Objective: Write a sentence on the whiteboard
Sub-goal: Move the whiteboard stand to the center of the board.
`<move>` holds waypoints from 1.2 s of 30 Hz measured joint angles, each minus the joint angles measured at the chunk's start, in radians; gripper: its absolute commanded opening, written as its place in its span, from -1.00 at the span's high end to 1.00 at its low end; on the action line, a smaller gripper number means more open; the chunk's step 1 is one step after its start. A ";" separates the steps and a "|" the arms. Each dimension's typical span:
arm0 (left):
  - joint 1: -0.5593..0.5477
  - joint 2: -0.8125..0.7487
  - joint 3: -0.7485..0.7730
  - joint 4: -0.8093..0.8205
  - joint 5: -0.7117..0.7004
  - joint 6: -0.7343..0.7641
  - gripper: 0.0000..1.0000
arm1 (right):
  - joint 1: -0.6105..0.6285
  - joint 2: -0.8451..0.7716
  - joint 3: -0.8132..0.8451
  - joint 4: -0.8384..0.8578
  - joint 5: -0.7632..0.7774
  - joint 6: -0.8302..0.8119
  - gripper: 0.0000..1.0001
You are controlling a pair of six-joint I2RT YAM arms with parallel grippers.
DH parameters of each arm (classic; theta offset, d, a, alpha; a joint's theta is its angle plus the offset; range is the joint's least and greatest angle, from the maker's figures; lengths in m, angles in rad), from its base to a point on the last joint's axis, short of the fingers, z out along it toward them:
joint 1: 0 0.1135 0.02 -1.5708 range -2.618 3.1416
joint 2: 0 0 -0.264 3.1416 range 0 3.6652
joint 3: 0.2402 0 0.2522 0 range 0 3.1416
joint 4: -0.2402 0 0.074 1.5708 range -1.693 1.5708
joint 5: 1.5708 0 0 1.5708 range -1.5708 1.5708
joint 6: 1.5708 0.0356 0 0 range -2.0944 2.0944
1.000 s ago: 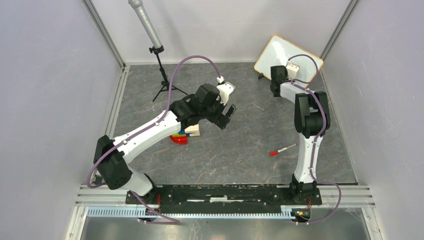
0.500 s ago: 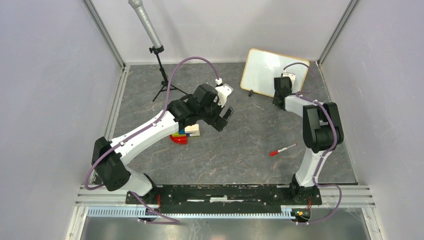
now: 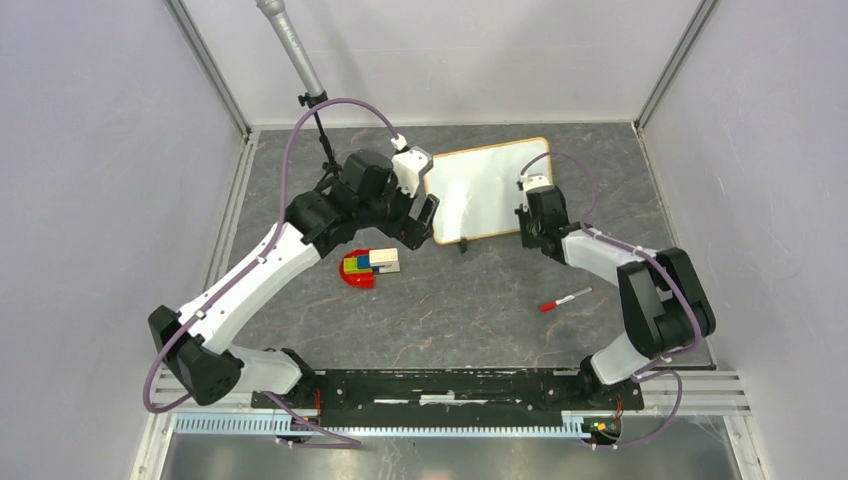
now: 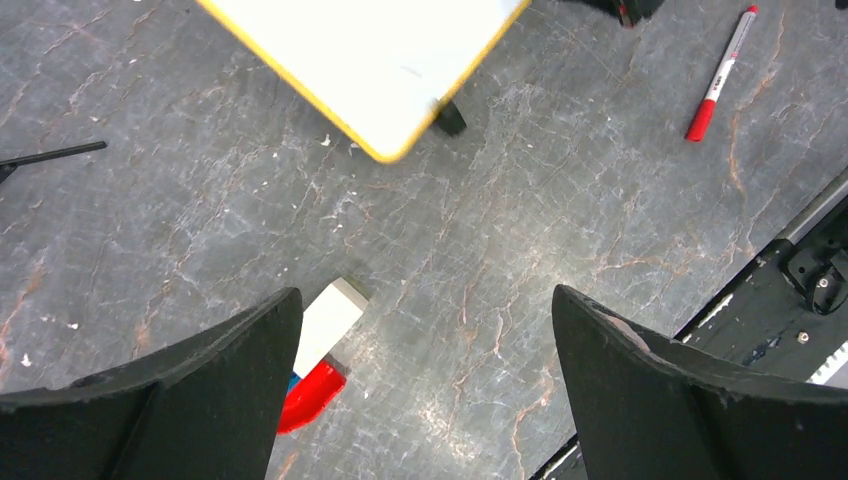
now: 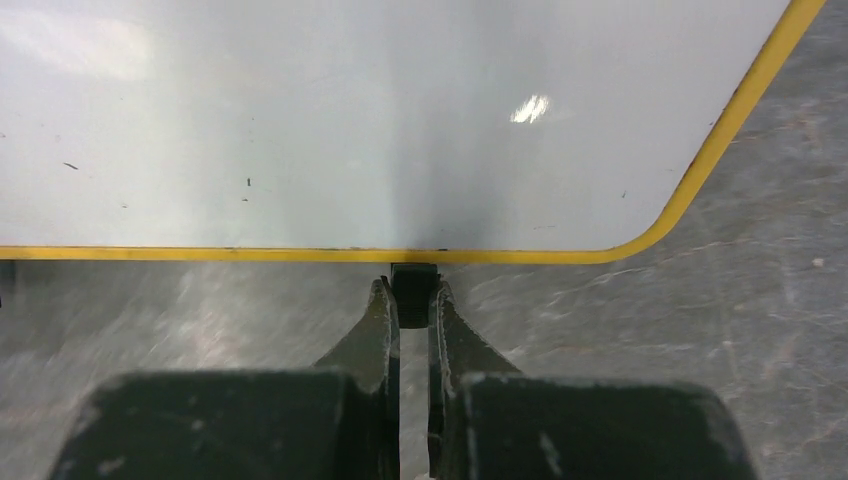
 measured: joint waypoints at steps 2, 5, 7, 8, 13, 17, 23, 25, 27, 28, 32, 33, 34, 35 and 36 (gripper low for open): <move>0.012 -0.021 0.003 -0.013 0.004 0.000 -1.00 | 0.035 -0.036 -0.031 -0.010 -0.026 -0.016 1.00; 0.032 -0.045 0.003 -0.040 0.014 0.000 -1.00 | 0.074 -0.070 -0.070 -0.020 -0.051 -0.025 1.00; 0.048 -0.056 0.003 -0.059 0.023 0.001 -1.00 | 0.093 -0.093 -0.101 -0.024 -0.065 -0.026 1.00; 0.057 -0.061 0.003 -0.065 0.024 0.006 -1.00 | 0.105 -0.111 -0.124 -0.025 -0.071 -0.028 1.00; 0.086 -0.069 0.006 -0.097 0.024 0.027 -1.00 | 0.135 -0.185 -0.185 -0.037 -0.097 -0.042 1.00; 0.086 -0.069 0.011 -0.124 0.024 0.028 -1.00 | 0.169 -0.217 -0.201 -0.049 -0.103 -0.047 1.00; 0.107 -0.067 0.016 -0.127 0.029 0.028 -1.00 | 0.240 -0.244 -0.241 -0.037 -0.113 -0.046 1.00; 0.118 -0.061 0.019 -0.127 0.031 0.028 -1.00 | 0.253 -0.248 -0.262 -0.026 -0.116 -0.040 1.00; 0.131 -0.053 0.023 -0.127 0.036 0.028 -1.00 | 0.258 -0.264 -0.282 -0.009 -0.116 -0.030 1.00; 0.137 -0.048 0.027 -0.127 0.042 0.028 -1.00 | 0.259 -0.275 -0.292 -0.005 -0.116 -0.024 1.00; 0.153 -0.027 0.052 -0.126 0.051 0.028 -1.00 | 0.269 -0.339 -0.353 0.013 -0.126 -0.008 1.00; 0.154 -0.023 0.058 -0.125 0.052 0.029 -1.00 | 0.271 -0.347 -0.359 0.012 -0.128 -0.005 1.00; 0.156 -0.019 0.063 -0.125 0.053 0.029 -1.00 | 0.274 -0.351 -0.363 0.013 -0.129 -0.003 1.00; 0.156 -0.014 0.068 -0.125 0.053 0.029 -1.00 | 0.277 -0.352 -0.364 0.013 -0.129 -0.001 1.00; 0.158 -0.011 0.072 -0.125 0.055 0.029 -1.00 | 0.278 -0.352 -0.364 0.013 -0.127 0.000 1.00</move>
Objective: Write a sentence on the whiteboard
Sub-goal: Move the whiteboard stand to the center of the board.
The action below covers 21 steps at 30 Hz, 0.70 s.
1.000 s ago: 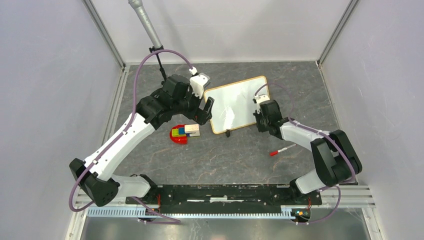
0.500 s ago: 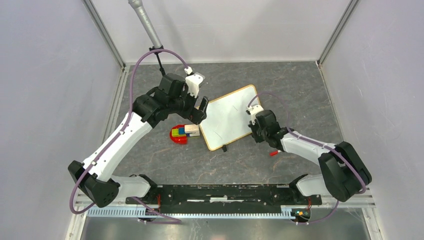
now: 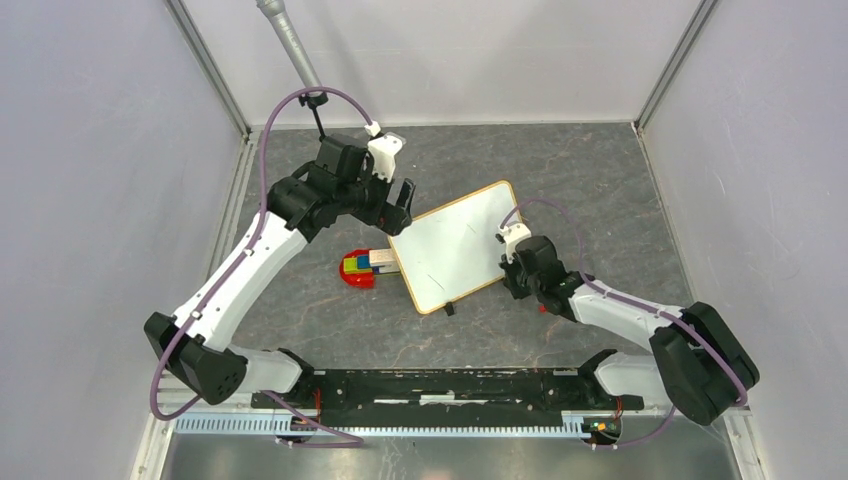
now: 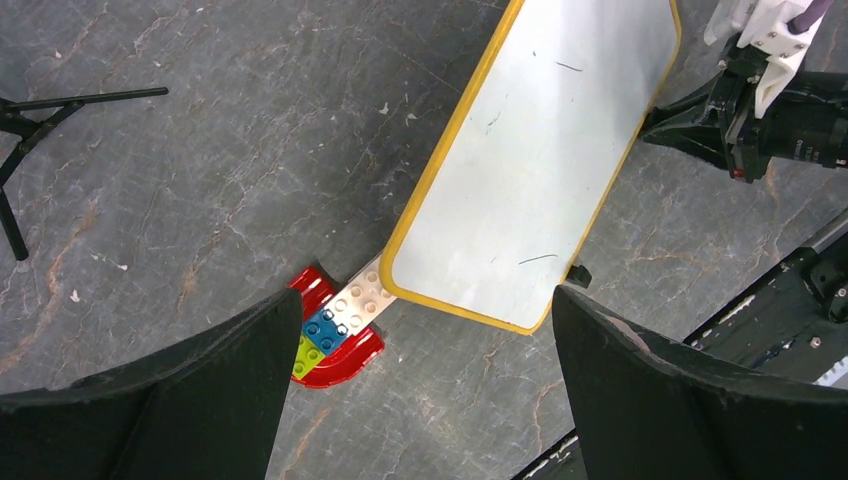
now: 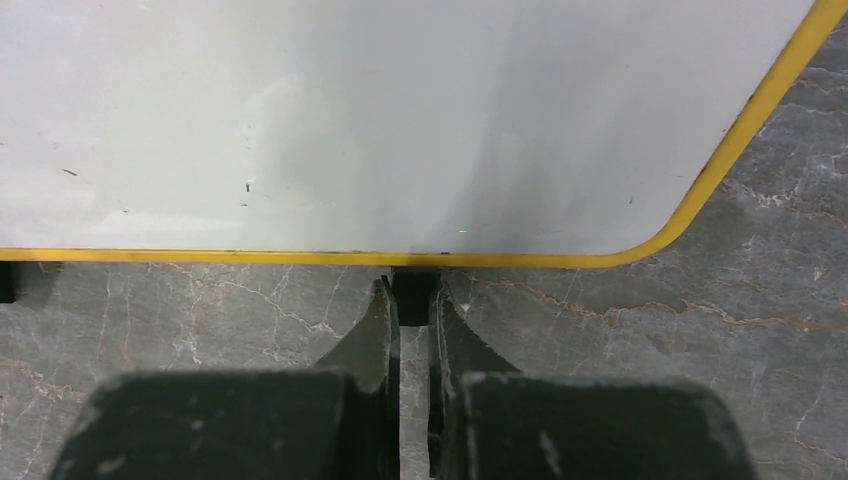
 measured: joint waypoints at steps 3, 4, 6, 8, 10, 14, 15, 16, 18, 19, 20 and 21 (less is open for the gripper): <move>0.000 0.005 0.008 0.000 0.003 0.000 -1.00 | 0.012 0.000 0.000 -0.003 -0.001 0.003 1.00; 0.000 0.006 0.008 0.001 0.004 0.000 -1.00 | 0.022 -0.001 0.000 -0.004 -0.001 0.004 1.00; 0.000 0.008 0.008 0.001 0.004 0.000 -1.00 | 0.051 -0.007 -0.004 -0.006 -0.004 0.006 1.00; 0.000 0.011 0.008 0.000 0.005 0.000 -1.00 | 0.081 -0.023 -0.019 0.000 -0.012 0.010 1.00; 0.000 0.014 0.008 0.000 0.006 0.000 -1.00 | 0.099 -0.037 -0.032 0.003 -0.019 0.016 1.00; 0.000 0.017 0.008 0.000 0.006 0.000 -1.00 | 0.106 -0.039 -0.034 0.000 -0.021 0.033 1.00; 0.000 0.017 0.008 0.000 0.006 0.000 -1.00 | 0.108 -0.039 -0.034 -0.001 -0.022 0.037 1.00; 0.000 0.017 0.008 0.000 0.006 0.000 -1.00 | 0.109 -0.040 -0.034 -0.003 -0.022 0.041 1.00; 0.000 0.018 0.008 0.000 0.006 0.000 -1.00 | 0.120 -0.051 -0.040 -0.008 -0.032 0.051 1.00; 0.000 0.018 0.008 0.000 0.006 0.000 -1.00 | 0.125 -0.061 -0.048 -0.010 -0.040 0.057 1.00; 0.000 0.018 0.008 0.000 0.007 0.000 -1.00 | 0.129 -0.074 -0.057 -0.011 -0.053 0.061 1.00; 0.000 0.018 0.008 0.000 0.010 0.000 -1.00 | 0.131 -0.088 -0.068 -0.010 -0.068 0.063 0.88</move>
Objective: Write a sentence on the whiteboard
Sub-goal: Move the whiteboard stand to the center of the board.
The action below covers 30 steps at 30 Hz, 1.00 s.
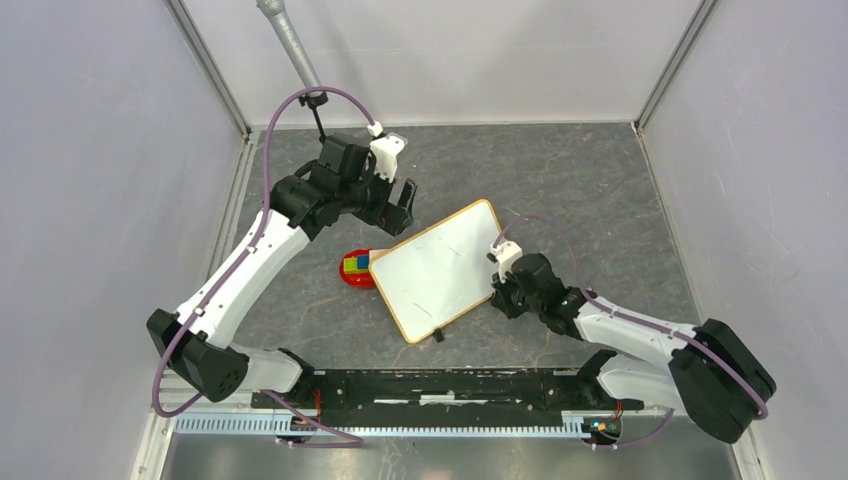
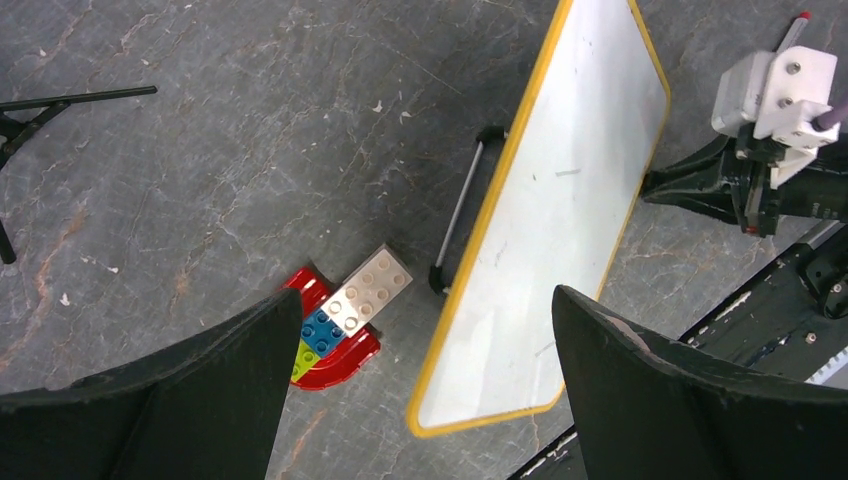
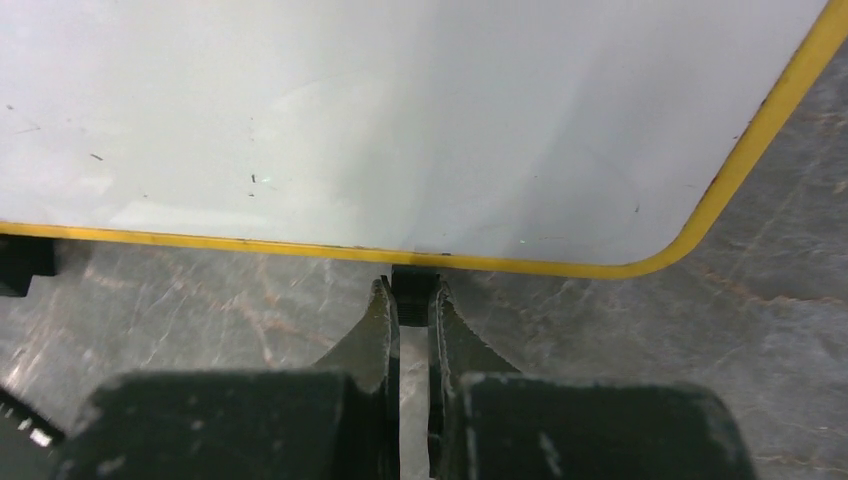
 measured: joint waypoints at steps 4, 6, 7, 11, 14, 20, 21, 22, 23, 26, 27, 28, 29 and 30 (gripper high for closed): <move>0.000 0.005 0.000 0.000 0.013 0.000 -1.00 | 0.006 -0.089 -0.060 -0.011 -0.085 0.011 0.06; 0.000 0.008 0.000 0.000 0.015 0.000 -1.00 | 0.018 -0.108 -0.076 -0.035 -0.142 0.013 -0.02; 0.001 0.012 0.000 0.000 0.017 0.000 -1.00 | 0.019 -0.116 -0.076 -0.043 -0.161 0.012 -0.05; 0.002 0.021 0.000 -0.001 0.026 0.000 -1.00 | 0.020 -0.145 -0.069 -0.104 -0.216 -0.002 -0.18; 0.002 0.021 0.000 -0.001 0.042 0.000 -1.00 | 0.004 -0.161 -0.037 -0.199 -0.269 -0.031 -0.24; 0.002 0.021 0.000 -0.006 0.070 0.000 -1.00 | -0.061 -0.222 0.074 -0.338 -0.348 -0.157 -0.96; 0.002 0.021 0.000 -0.009 0.074 0.000 -1.00 | -0.076 -0.234 0.097 -0.355 -0.366 -0.175 -0.96; 0.002 0.021 0.002 -0.013 0.079 0.000 -1.00 | -0.095 -0.240 0.129 -0.373 -0.382 -0.200 -0.96; 0.002 0.021 0.003 -0.015 0.087 0.000 -1.00 | -0.111 -0.238 0.164 -0.388 -0.392 -0.227 -0.96; 0.002 0.019 0.007 -0.019 0.099 0.000 -1.00 | -0.151 -0.198 0.315 -0.452 -0.391 -0.332 -0.96; 0.002 0.018 0.007 -0.018 0.101 0.000 -1.00 | -0.163 -0.180 0.360 -0.464 -0.393 -0.367 -0.96; 0.002 0.016 0.007 -0.018 0.109 0.000 -1.00 | -0.179 -0.158 0.414 -0.484 -0.400 -0.415 -0.96; 0.002 0.015 0.008 -0.018 0.117 0.000 -1.00 | -0.192 -0.140 0.449 -0.495 -0.407 -0.457 -0.96; 0.002 0.015 0.010 -0.019 0.122 0.000 -1.00 | -0.214 -0.116 0.488 -0.524 -0.418 -0.521 -0.95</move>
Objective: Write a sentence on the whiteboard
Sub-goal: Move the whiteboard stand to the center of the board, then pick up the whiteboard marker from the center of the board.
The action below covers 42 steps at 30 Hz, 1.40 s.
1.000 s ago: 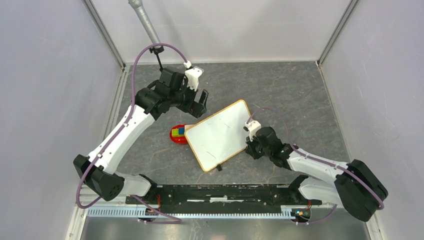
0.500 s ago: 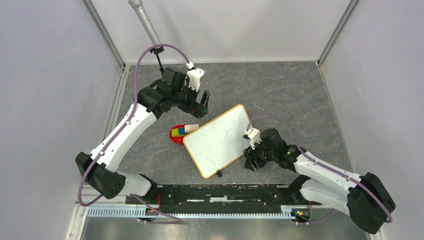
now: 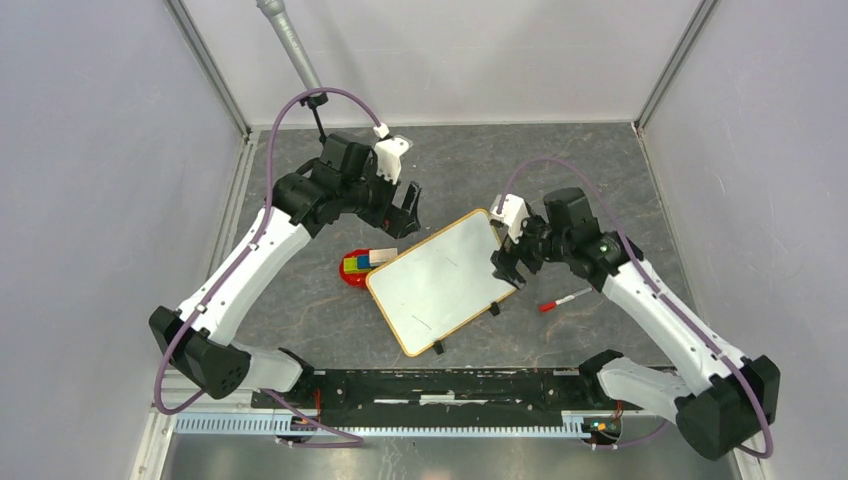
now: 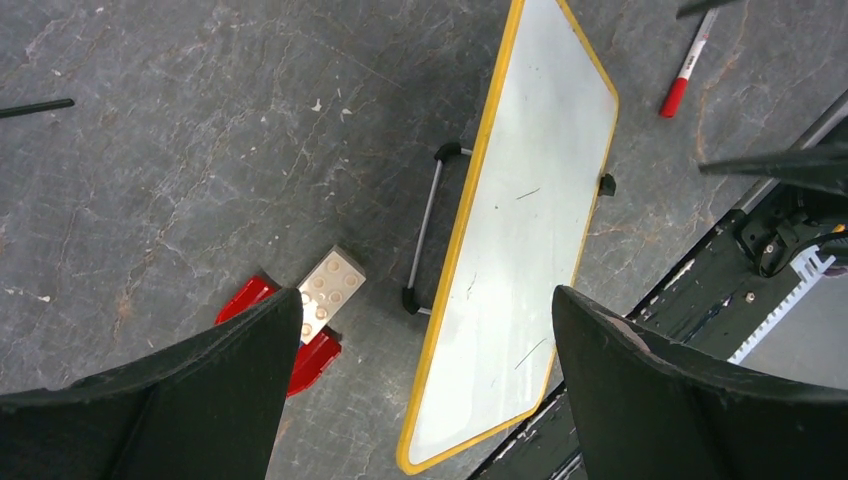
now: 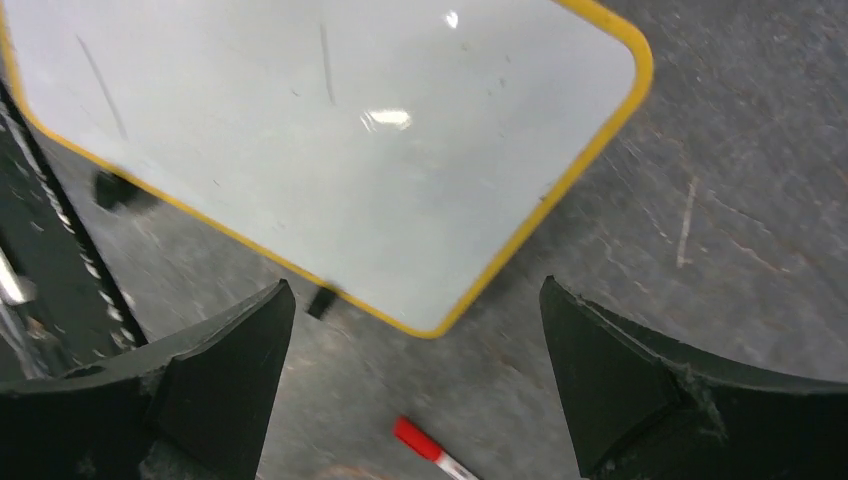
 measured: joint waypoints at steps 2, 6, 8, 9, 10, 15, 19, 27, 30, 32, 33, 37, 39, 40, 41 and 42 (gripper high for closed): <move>0.000 0.000 0.008 0.000 0.003 0.000 -1.00 | -0.042 0.045 0.052 -0.069 -0.007 -0.133 -0.89; 0.000 0.001 0.032 -0.017 0.020 0.035 -1.00 | -0.153 0.100 0.049 -0.212 0.005 -0.427 -0.89; 0.001 0.009 0.065 -0.048 0.034 0.071 -1.00 | -0.225 0.091 0.013 -0.259 0.023 -0.569 -0.85; 0.001 0.015 0.085 -0.063 0.048 0.088 -1.00 | -0.262 0.082 -0.011 -0.283 0.039 -0.651 -0.81; 0.002 0.021 0.100 -0.074 0.055 0.097 -1.00 | -0.286 0.078 -0.030 -0.301 0.053 -0.713 -0.75; 0.002 0.046 0.119 -0.113 0.130 0.150 -1.00 | -0.354 0.116 -0.085 -0.342 0.114 -0.964 -0.60; 0.002 0.057 0.118 -0.138 0.168 0.167 -1.00 | -0.409 0.155 -0.126 -0.325 0.131 -1.143 -0.61; 0.002 0.067 0.118 -0.150 0.180 0.180 -1.00 | -0.422 0.160 -0.275 -0.240 0.164 -1.341 -0.34; 0.002 0.068 0.118 -0.151 0.180 0.180 -1.00 | -0.422 0.192 -0.281 -0.215 0.175 -1.360 -0.18; 0.002 0.068 0.118 -0.151 0.180 0.181 -1.00 | -0.422 0.209 -0.272 -0.211 0.181 -1.367 -0.09; 0.002 0.068 0.118 -0.151 0.180 0.181 -1.00 | -0.422 0.220 -0.267 -0.213 0.182 -1.370 0.01; 0.003 0.070 0.118 -0.151 0.180 0.181 -1.00 | -0.422 0.289 -0.225 -0.232 0.197 -1.379 0.45; 0.002 0.074 0.118 -0.152 0.180 0.181 -1.00 | -0.422 0.323 -0.204 -0.235 0.211 -1.378 0.64; 0.002 0.077 0.118 -0.154 0.180 0.181 -1.00 | -0.423 0.333 -0.199 -0.231 0.218 -1.375 0.73; 0.002 0.079 0.118 -0.155 0.180 0.181 -1.00 | -0.423 0.335 -0.199 -0.229 0.221 -1.374 0.81; 0.003 0.082 0.118 -0.157 0.180 0.181 -1.00 | -0.423 0.333 -0.201 -0.227 0.222 -1.374 0.88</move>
